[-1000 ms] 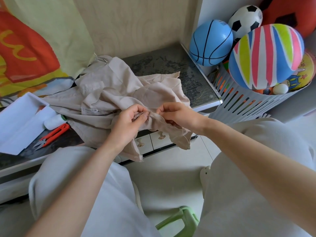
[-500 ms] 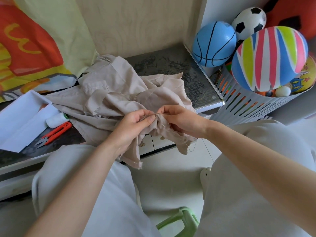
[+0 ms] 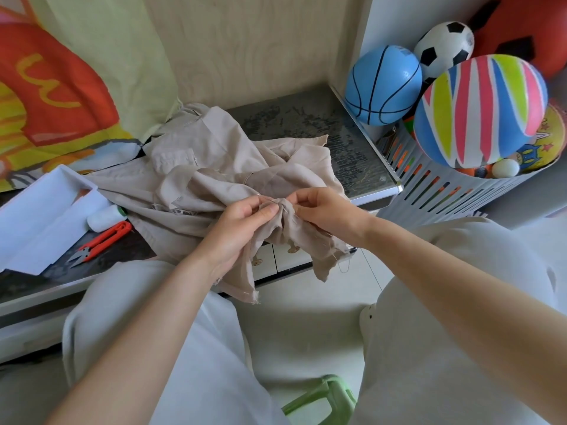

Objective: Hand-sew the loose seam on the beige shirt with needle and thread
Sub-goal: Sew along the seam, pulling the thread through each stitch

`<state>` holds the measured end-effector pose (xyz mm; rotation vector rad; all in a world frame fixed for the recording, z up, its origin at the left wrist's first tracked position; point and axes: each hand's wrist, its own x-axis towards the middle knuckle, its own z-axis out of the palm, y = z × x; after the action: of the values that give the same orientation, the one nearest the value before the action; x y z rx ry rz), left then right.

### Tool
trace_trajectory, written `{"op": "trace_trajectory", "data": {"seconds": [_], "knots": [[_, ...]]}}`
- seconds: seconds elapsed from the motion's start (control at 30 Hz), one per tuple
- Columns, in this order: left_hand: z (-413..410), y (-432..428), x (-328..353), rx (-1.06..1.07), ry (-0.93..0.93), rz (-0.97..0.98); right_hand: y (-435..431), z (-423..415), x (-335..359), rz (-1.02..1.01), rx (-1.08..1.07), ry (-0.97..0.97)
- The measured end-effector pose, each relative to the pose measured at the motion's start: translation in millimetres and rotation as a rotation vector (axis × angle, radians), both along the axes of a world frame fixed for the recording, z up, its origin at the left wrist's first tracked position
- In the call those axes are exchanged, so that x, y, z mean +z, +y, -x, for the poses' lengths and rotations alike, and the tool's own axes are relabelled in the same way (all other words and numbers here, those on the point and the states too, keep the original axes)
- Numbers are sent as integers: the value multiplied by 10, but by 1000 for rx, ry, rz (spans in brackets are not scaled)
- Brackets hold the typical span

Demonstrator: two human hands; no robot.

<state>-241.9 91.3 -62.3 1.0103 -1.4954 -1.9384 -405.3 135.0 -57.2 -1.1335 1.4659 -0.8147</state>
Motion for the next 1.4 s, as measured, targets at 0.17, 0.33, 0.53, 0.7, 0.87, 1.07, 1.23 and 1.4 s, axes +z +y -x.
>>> {"op": "trace_trajectory", "data": {"seconds": [0.17,0.33,0.53,0.7,0.87,1.07,1.23,1.4], "knots": [[2,-18,-59,24,39,57,-3,-1,-8,-23,7,-36],[-1,-15,-49,30,61,117,27,29,12,-73,40,-57],[-44,-51,0,157,94,64,31,271,110,-109,-35,-78],[-88,-66,-21,192,65,54,102,441,189,-120,-87,38],[-134,-101,-42,211,31,41,92,571,300,-102,-238,251],[-151,-104,-91,212,-38,97,25,618,373,40,-368,483],[-140,-91,-98,175,-80,189,11,513,281,99,-208,999],[-136,-90,-96,147,-124,246,22,-30,328,353,-11,930]]}}
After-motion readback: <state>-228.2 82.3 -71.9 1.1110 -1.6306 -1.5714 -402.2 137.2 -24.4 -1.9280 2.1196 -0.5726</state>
